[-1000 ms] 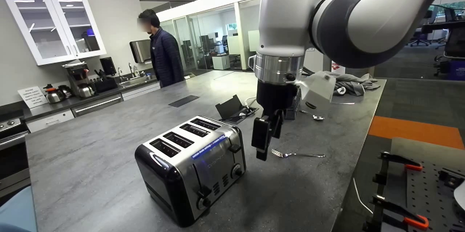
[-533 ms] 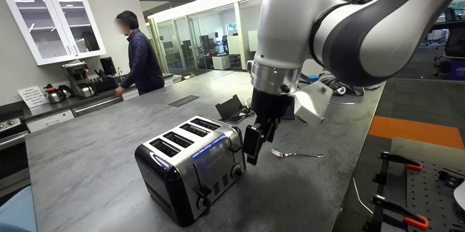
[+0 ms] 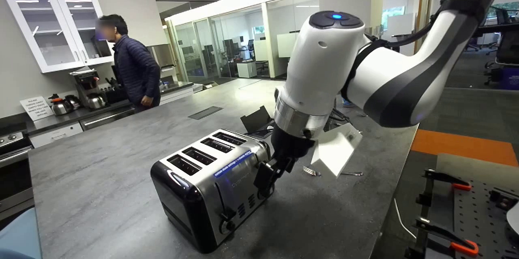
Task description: Release the left lever on the toaster upwards
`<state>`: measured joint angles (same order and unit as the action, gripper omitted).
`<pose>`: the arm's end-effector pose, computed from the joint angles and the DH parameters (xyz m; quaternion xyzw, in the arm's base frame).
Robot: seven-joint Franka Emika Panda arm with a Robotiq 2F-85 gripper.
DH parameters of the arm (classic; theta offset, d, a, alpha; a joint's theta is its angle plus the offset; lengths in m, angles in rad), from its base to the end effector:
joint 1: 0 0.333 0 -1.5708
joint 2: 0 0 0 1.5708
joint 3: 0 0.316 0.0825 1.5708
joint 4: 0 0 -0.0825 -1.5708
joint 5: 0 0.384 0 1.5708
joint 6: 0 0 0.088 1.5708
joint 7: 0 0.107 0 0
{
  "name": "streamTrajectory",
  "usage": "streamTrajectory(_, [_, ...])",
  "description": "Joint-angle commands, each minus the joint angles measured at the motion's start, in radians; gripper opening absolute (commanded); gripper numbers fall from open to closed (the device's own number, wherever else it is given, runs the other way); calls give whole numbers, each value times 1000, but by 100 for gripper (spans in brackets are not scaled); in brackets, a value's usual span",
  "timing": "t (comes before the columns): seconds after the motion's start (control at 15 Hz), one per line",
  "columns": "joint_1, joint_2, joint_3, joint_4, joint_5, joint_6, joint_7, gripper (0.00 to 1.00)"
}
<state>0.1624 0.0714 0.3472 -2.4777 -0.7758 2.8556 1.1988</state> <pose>0.4100 0.2734 0.2887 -0.9775 -0.0102 -0.2103 0.0122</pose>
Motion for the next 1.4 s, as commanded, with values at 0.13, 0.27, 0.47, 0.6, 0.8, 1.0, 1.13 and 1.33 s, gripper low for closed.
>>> streamTrajectory(0.13, [30, 178, -49, 151, -306, 19, 243, 100])
streamTrajectory(0.27, [36, 241, -52, 190, -351, 23, 265, 100])
streamTrajectory(0.47, [44, 323, -52, 240, -373, 12, 270, 100])
streamTrajectory(0.6, [49, 364, -53, 262, -367, -9, 269, 100])
streamTrajectory(0.8, [31, 360, -38, 243, -345, 1, 241, 100])
streamTrajectory(1.0, [34, 355, -39, 244, -343, -19, 243, 74])
streamTrajectory(1.13, [35, 355, -46, 245, -353, -15, 253, 59])
streamTrajectory(1.33, [41, 355, -58, 247, -378, -6, 269, 36])
